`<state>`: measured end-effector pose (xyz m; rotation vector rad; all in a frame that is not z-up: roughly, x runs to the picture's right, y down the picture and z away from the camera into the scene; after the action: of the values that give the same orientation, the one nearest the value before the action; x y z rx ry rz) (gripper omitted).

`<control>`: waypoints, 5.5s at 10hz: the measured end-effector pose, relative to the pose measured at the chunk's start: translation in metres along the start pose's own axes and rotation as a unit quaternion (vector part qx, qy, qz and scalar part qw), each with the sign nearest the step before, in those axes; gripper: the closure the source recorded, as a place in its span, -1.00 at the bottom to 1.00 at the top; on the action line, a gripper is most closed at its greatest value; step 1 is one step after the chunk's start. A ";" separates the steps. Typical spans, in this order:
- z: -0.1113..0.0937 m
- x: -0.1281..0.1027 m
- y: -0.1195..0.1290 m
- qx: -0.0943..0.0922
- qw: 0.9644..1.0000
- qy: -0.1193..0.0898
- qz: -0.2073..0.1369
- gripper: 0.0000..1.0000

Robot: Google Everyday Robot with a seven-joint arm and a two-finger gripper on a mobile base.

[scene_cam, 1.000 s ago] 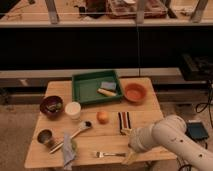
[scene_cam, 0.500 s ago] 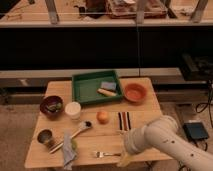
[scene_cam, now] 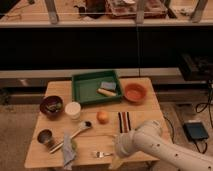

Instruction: Place fork in red bowl

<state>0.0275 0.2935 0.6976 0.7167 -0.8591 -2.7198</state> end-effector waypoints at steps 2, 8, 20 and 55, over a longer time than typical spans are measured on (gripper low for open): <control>0.012 -0.006 -0.001 0.000 1.000 0.005 0.014 -0.60; 0.048 -0.027 -0.003 -0.006 0.999 0.005 0.038 -0.60; 0.041 -0.031 0.003 -0.008 0.999 0.007 0.034 -0.02; -0.007 -0.015 0.023 -0.016 0.998 -0.006 0.063 1.00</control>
<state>0.0451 0.2762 0.7125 0.6195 -0.8308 -2.6219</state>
